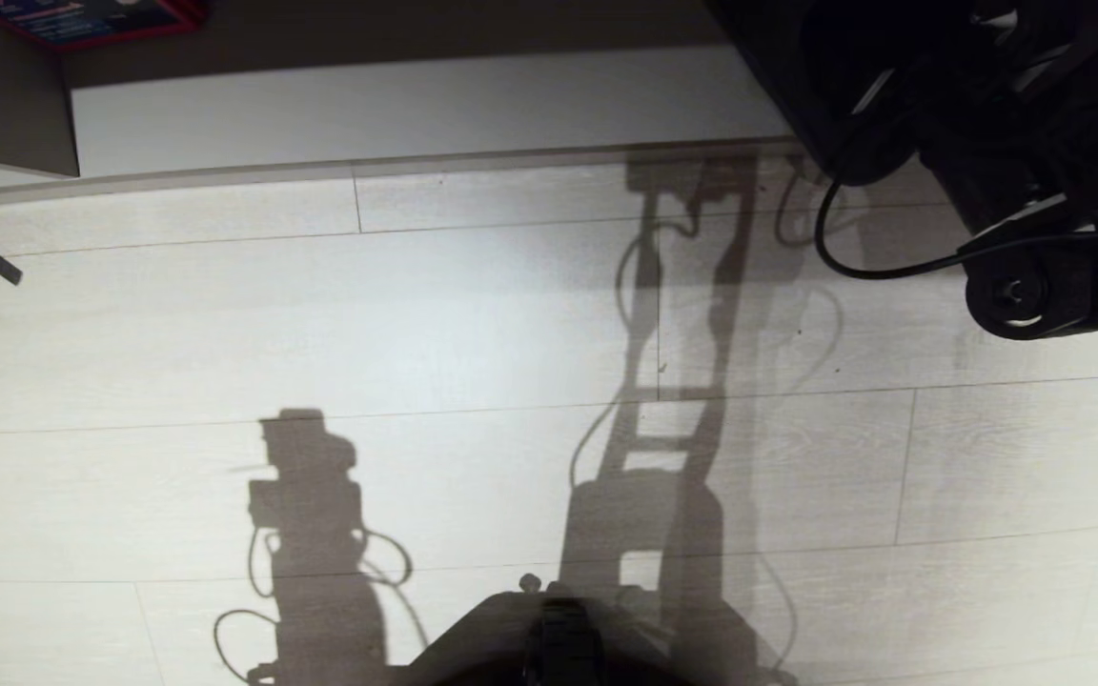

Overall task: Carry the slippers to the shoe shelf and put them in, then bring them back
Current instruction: Pick up the slippers in the shoe cabinet

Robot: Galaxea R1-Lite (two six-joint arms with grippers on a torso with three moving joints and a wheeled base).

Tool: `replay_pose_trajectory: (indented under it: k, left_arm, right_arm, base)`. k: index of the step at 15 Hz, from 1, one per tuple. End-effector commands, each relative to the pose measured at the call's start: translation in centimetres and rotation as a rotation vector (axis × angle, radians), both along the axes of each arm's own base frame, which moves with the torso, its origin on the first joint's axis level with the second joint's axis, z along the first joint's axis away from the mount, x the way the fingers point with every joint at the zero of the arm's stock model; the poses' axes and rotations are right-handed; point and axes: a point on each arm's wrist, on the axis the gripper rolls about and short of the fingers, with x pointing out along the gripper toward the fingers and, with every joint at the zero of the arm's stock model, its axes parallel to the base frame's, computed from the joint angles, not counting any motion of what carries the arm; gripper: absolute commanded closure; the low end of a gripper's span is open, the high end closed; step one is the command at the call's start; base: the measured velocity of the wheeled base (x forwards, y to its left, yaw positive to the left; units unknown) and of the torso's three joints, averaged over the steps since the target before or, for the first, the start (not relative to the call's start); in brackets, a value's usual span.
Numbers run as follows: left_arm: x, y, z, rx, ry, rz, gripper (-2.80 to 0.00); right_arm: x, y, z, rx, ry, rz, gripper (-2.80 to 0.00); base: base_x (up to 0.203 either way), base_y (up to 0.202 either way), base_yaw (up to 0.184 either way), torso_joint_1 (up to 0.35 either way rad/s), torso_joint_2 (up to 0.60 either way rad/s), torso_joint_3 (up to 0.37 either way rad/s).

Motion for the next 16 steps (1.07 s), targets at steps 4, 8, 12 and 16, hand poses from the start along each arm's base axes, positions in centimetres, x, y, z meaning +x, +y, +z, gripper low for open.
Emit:
replay_pose_trajectory:
  k: [4, 8, 12, 16]
  left_arm:
    - [0.0, 0.0, 0.0, 0.000, -0.001, 0.000, 0.00]
    - [0.0, 0.0, 0.0, 0.000, -0.001, 0.000, 0.00]
    - [0.0, 0.0, 0.0, -0.001, -0.001, 0.000, 0.00]
    - [0.0, 0.0, 0.0, -0.001, -0.001, 0.001, 0.00]
  right_arm:
    - [2.3, 0.6, 0.1, 0.019, -0.054, 0.023, -2.80]
    - [2.6, 1.9, 0.0, 0.043, -0.036, 0.099, 0.00]
    - [2.7, 1.9, -0.2, 0.040, -0.018, 0.099, 0.00]
    - [1.9, 1.8, 0.2, 0.037, -0.011, 0.101, 0.00]
  base:
    - [0.000, 0.000, 0.000, 0.000, 0.00, 0.000]
    - [0.000, 0.000, 0.000, 0.000, 0.00, 0.000]
    - [0.000, 0.000, 0.000, 0.000, 0.00, 0.000]
    - [0.000, 0.000, 0.000, 0.000, 0.00, 0.000]
